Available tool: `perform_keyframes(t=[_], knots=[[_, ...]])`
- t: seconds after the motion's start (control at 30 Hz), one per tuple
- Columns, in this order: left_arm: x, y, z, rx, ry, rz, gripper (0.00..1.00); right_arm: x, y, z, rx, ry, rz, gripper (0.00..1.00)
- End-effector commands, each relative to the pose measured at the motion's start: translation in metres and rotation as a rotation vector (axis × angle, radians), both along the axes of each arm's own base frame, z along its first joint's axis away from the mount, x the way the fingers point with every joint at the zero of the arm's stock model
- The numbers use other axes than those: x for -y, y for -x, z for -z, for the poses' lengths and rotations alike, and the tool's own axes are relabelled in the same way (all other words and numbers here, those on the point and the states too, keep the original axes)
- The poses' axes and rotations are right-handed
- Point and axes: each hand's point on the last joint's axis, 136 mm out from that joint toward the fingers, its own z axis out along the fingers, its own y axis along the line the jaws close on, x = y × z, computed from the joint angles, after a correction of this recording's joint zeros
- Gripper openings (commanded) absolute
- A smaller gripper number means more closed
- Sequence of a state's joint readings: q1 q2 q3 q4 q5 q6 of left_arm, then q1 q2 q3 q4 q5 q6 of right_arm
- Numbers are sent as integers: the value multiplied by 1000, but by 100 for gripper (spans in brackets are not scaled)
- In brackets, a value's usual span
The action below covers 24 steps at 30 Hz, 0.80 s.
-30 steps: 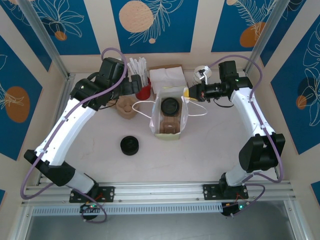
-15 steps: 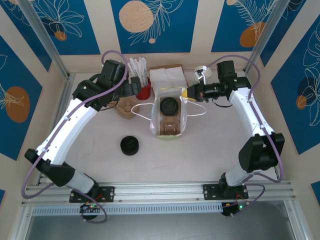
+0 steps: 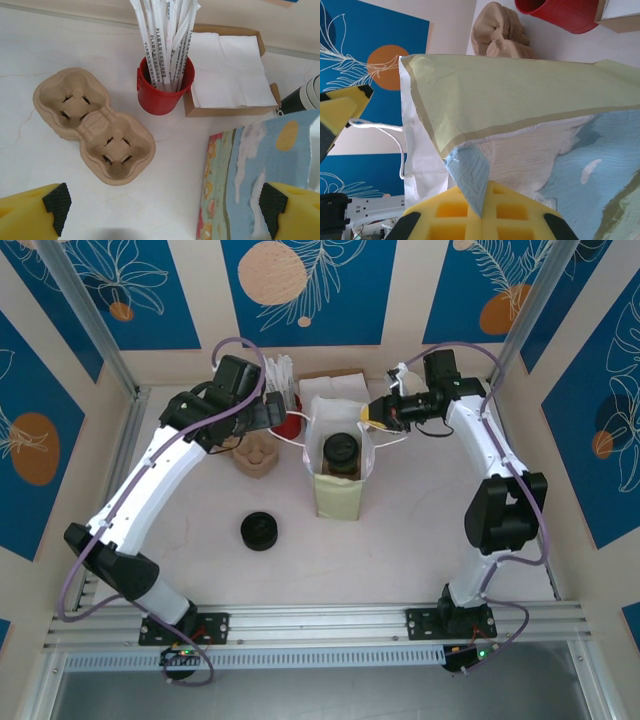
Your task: Pack the takeout coffee
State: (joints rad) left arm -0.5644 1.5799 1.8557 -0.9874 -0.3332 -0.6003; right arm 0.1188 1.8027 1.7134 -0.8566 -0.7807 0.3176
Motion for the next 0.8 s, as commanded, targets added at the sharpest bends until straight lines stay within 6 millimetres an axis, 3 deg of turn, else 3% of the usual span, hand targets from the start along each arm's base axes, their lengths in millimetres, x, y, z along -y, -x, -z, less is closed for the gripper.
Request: perform_keyframes(t=[0.0,0.47,0.77], knots=[[-3,-8,-7,8,11,-5,98,-5,-2,4,-44,-2,-7,0],[-14,-36,-2,5,3,-42,98,-22,-8,25,-117,-9,-20,1],[-18,-38,-3,2,-1,-39,98,-42,-6,12,-151,-87,-64,1]])
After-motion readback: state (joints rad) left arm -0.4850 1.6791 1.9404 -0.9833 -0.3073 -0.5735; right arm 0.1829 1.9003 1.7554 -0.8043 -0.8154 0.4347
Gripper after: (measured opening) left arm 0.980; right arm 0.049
